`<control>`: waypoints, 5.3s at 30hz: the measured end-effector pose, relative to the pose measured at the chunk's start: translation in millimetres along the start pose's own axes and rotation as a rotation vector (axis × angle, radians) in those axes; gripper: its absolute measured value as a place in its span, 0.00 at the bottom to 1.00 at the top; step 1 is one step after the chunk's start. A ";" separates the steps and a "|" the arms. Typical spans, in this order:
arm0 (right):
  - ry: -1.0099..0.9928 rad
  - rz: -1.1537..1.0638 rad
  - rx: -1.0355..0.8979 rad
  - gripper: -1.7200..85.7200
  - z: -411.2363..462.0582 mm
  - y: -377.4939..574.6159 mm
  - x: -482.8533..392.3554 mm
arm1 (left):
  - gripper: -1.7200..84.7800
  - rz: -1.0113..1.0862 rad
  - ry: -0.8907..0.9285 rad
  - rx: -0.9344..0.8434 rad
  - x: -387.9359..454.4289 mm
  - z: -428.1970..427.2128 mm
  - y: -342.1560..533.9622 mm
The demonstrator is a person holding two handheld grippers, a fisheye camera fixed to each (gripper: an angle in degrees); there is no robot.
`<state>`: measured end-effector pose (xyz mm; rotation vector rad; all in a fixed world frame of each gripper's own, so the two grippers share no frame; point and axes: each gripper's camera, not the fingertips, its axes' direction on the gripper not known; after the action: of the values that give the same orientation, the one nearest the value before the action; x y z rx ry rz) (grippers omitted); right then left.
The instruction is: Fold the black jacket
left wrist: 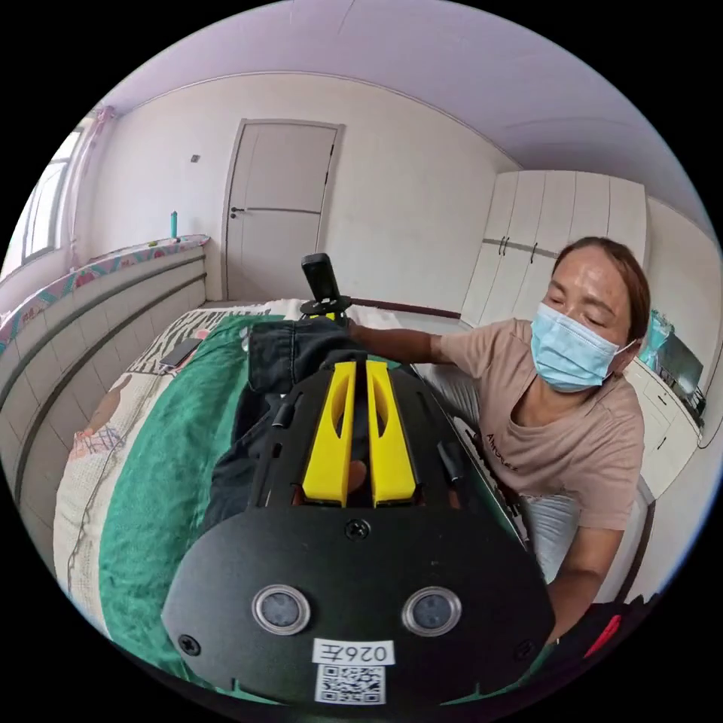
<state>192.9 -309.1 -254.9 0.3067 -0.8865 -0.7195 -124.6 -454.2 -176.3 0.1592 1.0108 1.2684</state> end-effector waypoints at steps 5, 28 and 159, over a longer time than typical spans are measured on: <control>0.154 0.193 -0.435 0.12 24.8 72.7 -68.3 | 0.05 -0.326 -0.100 -0.107 19.6 28.8 65.6; 0.763 0.617 -0.283 0.13 74.0 -13.2 93.8 | 0.20 -1.009 -0.139 0.059 -181.4 22.2 143.9; 0.394 0.290 -0.385 0.01 312.2 47.5 -14.3 | 0.01 -0.661 -0.668 -0.220 -18.1 139.5 190.4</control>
<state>-39.3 -251.2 -48.5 -0.0273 -0.3939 -0.5199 -161.8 -345.3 30.6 0.0590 0.2899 0.6292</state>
